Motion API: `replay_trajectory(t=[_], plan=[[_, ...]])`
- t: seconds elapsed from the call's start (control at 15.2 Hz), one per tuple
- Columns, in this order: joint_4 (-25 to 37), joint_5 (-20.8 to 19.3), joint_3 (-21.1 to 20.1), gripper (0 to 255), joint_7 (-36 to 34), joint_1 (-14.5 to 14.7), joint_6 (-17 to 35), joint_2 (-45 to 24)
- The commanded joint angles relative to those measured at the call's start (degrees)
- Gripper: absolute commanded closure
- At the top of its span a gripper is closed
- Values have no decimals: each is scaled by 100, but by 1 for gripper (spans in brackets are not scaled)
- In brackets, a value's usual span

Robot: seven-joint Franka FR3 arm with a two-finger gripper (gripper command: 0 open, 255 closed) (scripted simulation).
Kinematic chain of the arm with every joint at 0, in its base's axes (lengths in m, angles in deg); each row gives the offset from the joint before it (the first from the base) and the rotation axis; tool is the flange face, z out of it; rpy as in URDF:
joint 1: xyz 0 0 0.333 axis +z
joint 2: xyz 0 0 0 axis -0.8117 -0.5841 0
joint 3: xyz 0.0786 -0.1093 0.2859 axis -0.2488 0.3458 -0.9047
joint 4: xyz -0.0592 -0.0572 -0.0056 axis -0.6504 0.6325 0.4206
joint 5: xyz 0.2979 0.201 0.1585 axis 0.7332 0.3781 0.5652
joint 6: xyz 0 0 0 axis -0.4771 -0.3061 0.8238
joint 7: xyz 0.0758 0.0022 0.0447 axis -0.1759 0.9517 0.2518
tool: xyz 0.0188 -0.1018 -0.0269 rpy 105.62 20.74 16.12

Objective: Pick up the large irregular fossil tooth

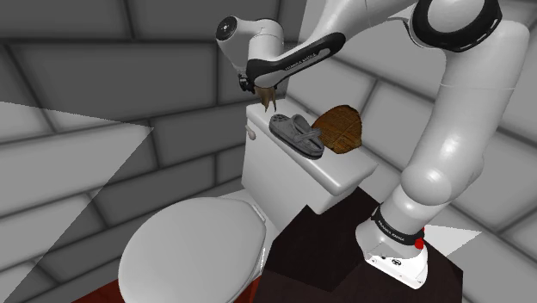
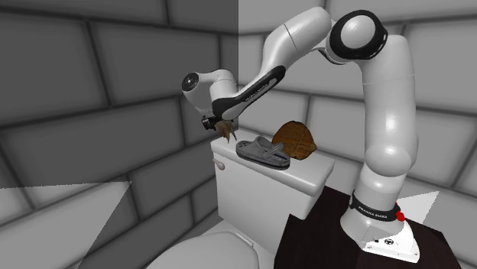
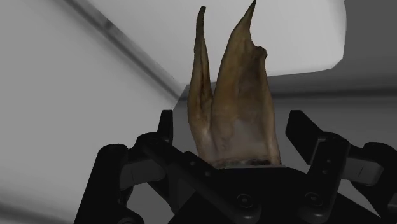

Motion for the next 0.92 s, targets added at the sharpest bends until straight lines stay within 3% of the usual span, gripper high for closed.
replay_trajectory(t=[0.0,0.33,0.4,0.86], plan=[[-4,-77,22,0,-108,21,29,-98],[-70,-190,56,0,-288,40,130,-243],[-70,-186,54,255,-287,42,126,-239],[-75,-186,55,255,-287,39,130,-236]])
